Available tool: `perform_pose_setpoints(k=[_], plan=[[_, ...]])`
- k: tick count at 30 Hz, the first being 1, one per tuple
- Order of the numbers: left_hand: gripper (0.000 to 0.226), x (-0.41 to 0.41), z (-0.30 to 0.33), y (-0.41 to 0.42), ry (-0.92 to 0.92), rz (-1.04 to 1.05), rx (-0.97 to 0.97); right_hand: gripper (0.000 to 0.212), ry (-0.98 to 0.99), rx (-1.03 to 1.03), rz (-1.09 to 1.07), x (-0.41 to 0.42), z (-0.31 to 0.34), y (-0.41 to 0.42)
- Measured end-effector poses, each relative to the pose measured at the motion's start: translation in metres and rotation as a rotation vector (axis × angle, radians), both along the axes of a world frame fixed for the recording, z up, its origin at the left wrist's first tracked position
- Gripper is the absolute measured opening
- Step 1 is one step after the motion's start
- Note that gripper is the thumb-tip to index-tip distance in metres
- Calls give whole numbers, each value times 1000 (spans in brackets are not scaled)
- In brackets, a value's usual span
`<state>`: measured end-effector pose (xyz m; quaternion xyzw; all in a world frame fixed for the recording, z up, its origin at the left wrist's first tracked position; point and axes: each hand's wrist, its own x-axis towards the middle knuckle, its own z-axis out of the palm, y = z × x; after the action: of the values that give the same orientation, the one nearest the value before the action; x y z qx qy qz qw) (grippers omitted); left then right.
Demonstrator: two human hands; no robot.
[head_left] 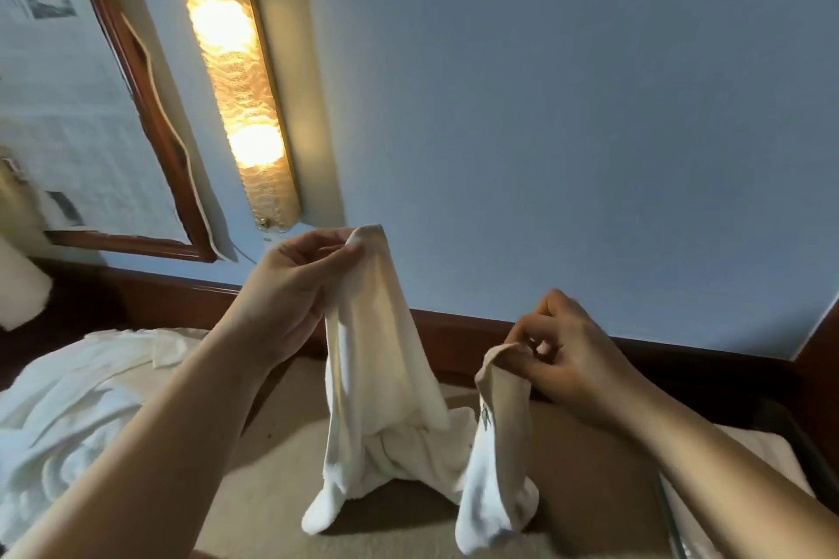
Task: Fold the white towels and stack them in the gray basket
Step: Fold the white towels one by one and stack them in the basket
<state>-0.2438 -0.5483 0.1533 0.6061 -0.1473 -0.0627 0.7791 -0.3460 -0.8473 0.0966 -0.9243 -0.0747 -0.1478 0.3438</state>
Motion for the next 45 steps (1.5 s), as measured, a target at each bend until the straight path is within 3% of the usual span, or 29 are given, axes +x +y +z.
perform_pose_setpoints(k=[2, 5, 9, 13, 17, 23, 27, 35, 39, 45], plan=[[21, -8, 3, 2, -5, 4, 55, 27, -32, 13, 7, 4, 7, 13], [24, -16, 6, 5, 6, -7, 97, 29, 91, 175, 20, 7, 19, 32], [21, -20, 16, 14, -49, -2, 174, 17, 161, 265, 90, 10, 41, 53], [19, -22, 36, 27, -377, 45, 517, 5, 221, 211, 129, 6, 66, 70], [17, -19, 53, 34, -531, 77, 642, 21, 214, 239, 172, 1, 84, 89], [9, -12, 45, 24, -474, 67, 504, 24, -125, 276, 20, 20, 81, 118], [12, -9, 33, 13, -315, 48, 336, 21, -203, 427, -19, 22, 73, 134], [17, -14, 21, 6, -185, -101, 176, 19, -271, 603, -163, 37, 58, 147], [18, -12, 15, 8, -156, -161, 114, 26, -333, 548, -251, 42, 53, 149], [14, -1, 16, 13, -193, -102, 113, 17, -387, 395, -259, 47, 67, 148]])
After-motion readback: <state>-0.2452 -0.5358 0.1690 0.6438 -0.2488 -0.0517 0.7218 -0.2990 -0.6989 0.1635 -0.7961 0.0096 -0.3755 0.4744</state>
